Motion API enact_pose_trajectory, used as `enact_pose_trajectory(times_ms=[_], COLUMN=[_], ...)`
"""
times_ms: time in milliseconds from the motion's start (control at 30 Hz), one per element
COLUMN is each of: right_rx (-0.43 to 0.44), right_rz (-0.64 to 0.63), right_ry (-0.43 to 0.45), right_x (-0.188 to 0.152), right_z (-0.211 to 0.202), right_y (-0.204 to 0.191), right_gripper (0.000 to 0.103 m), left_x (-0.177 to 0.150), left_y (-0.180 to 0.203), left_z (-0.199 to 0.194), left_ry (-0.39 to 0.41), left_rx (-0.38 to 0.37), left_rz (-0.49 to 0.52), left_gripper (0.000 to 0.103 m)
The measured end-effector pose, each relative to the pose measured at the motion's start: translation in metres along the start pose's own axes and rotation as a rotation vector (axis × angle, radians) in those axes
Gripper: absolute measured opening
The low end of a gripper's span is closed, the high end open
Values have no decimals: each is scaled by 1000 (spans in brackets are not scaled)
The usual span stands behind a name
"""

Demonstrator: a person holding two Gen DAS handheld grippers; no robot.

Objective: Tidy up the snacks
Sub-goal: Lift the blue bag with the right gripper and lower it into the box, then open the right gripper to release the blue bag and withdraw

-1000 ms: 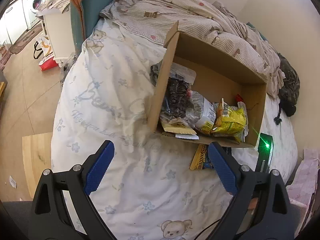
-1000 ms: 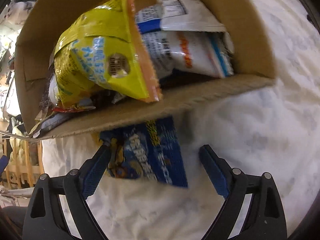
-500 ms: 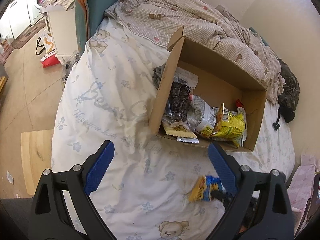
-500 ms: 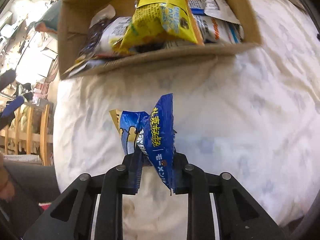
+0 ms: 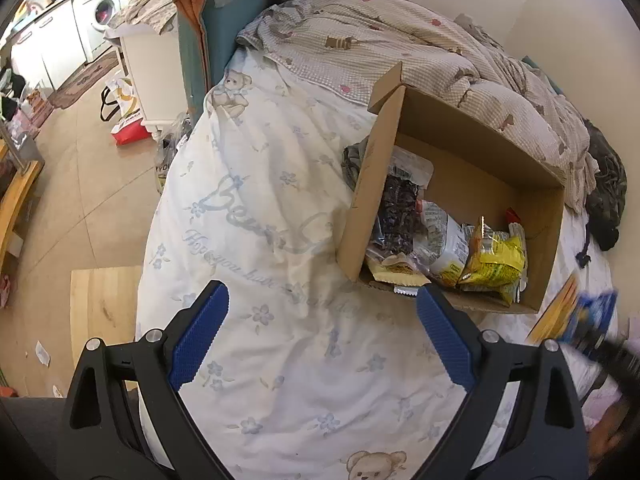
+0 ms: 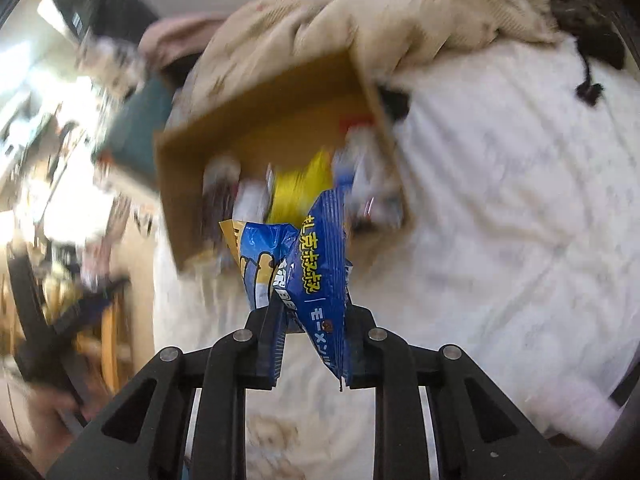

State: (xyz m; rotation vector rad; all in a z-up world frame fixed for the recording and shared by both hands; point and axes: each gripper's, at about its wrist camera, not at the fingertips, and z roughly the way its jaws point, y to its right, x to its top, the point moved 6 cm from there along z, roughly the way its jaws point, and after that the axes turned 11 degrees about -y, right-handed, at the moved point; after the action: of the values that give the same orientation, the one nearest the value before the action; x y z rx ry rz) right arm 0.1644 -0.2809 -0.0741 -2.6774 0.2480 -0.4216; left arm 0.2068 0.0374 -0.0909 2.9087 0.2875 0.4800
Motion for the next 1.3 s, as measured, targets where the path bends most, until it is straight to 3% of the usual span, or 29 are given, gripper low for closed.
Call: enact_pose_trajectory(times_ms=[167, 267, 500, 667, 733, 767, 800, 833, 933, 1133, 1300], right_rx=[-39, -61, -82, -77, -62, -58, -61, -68, -87, -25, -17], right_rz=[4, 16, 45, 94, 107, 106, 104, 102, 79, 3, -44], right_ry=[29, 3, -60, -61, -67, -63, -58, -29, 21, -2, 35], right_x=[58, 87, 100, 96, 96, 97, 97, 98, 98, 85, 68], right_z=[-3, 25, 67, 73, 73, 71, 69, 62, 45, 26, 2], right_y=[-10, -21, -28, -27, -28, -28, -28, -28, -28, -25, -24], right_gripper=[23, 23, 25, 28, 36, 45, 73, 86, 86, 87, 98], left_x=[6, 8, 7, 5, 4, 4, 4, 4, 4, 1, -11], left_y=[6, 10, 5, -3, -2, -2, -2, -1, 2, 9, 11], left_z=[-2, -6, -11, -12, -10, -10, -10, -11, -12, -14, -15], left_ry=[12, 26, 25, 13, 3, 2, 2, 4, 12, 36, 38], left_rx=[5, 0, -11, -26, -34, -36, -36, -35, -37, -33, -13], left_rz=[7, 19, 18, -8, -13, -12, -11, -7, 4, 27, 60], left_gripper=[93, 93, 93, 93, 93, 93, 93, 93, 93, 93, 93])
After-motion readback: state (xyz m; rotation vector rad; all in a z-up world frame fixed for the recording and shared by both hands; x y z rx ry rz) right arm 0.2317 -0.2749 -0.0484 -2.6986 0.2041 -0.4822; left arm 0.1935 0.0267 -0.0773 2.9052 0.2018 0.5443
